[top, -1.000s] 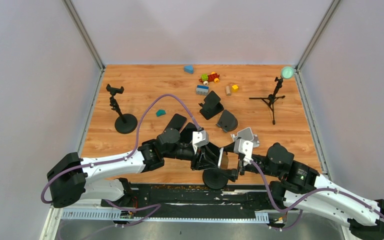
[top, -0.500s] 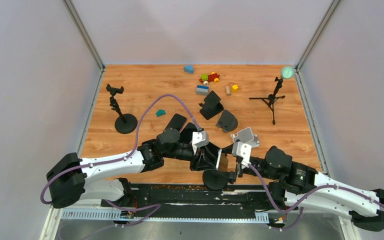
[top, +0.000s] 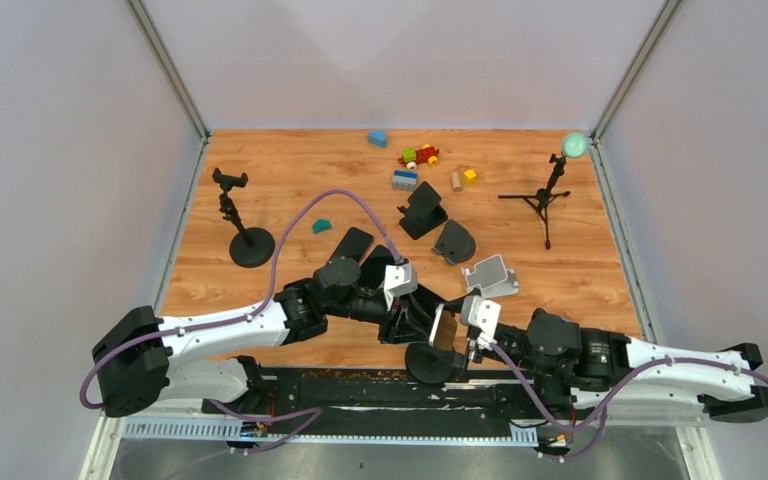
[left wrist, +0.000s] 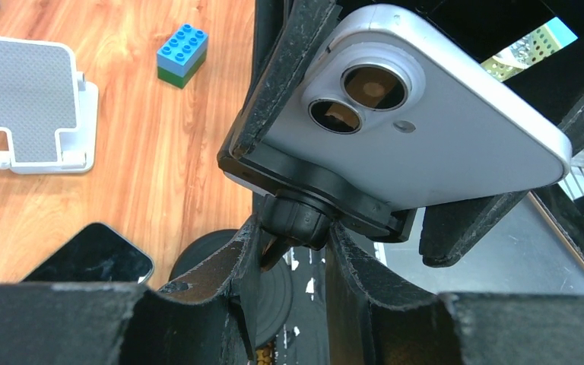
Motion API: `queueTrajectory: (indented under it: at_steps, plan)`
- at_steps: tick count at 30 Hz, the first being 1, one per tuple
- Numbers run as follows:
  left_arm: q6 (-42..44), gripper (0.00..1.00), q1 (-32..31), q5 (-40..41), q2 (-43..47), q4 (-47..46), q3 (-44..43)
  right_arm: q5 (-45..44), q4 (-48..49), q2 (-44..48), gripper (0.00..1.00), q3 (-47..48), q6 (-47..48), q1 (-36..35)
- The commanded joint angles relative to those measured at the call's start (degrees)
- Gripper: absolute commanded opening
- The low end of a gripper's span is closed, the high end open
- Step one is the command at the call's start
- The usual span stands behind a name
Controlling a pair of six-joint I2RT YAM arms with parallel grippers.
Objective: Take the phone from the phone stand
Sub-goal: Adjust the phone stand with the phone.
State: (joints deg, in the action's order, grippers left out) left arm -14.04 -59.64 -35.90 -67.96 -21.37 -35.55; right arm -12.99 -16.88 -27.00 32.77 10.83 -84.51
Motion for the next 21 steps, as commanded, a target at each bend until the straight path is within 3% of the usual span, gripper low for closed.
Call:
queueTrajectory:
  at_steps: [1,5,13,21]
  plan:
    - [-0.6,0.0,4.9,19.2,-0.3,3.1,-0.8,3.4,-2.4,0.4,0.0,2.7,-6.3,-5.8]
    - [-0.8,0.0,5.1,20.1,0.4,3.4,-0.1,-1.2,-4.3,0.7,0.0,3.3,-6.7,-6.4]
    - [-1.3,0.0,5.3,20.4,1.1,3.0,1.1,-1.9,-4.0,1.7,0.0,3.0,-6.1,-6.5]
    - [-1.0,0.0,5.3,14.2,0.1,0.3,0.2,4.4,1.1,1.3,0.0,1.2,-2.4,-6.5]
